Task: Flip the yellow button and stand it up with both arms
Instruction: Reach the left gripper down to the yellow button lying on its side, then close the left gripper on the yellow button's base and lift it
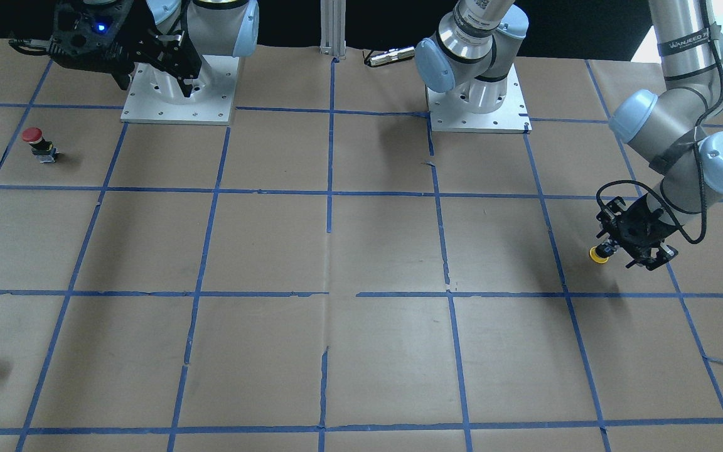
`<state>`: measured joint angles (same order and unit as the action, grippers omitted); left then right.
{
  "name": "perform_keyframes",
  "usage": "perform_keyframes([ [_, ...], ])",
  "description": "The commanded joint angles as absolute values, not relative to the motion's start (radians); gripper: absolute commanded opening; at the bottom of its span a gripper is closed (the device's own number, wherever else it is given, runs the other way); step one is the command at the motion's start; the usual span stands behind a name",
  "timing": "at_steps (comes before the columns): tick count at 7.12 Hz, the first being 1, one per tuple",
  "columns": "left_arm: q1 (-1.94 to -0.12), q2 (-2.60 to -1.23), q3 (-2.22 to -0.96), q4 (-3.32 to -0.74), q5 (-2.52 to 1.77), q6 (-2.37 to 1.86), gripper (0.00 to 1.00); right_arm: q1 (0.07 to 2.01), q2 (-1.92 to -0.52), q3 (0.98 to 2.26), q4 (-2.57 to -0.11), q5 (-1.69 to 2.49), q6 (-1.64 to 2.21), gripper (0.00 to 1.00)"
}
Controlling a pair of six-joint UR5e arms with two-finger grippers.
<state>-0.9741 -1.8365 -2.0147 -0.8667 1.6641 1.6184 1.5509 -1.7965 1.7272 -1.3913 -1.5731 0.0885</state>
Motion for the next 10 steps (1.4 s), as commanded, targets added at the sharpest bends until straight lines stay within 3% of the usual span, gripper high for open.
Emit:
perform_keyframes([
  [1,-0.974,-1.812,-2.019,-0.882,1.667,1.634,0.45,1.551,-1.795,1.727,-1.4,-1.572,0.086,1.0],
  [3,-0.976,-1.802,-2.014,-0.945,1.674,1.629,0.28,1.551,-1.796,1.727,-1.397,-1.574,0.087,1.0],
  [5,-0.974,-1.744,-2.004,-1.058,1.561,1.629,0.2,1.551,-1.795,1.727,-1.405,-1.571,0.092,1.0],
  [10,-1.118,-1.755,-2.081,-1.258,0.706,1.55,0.2,1.516,-1.786,1.709,-1.404,-1.44,0.286,1.0],
])
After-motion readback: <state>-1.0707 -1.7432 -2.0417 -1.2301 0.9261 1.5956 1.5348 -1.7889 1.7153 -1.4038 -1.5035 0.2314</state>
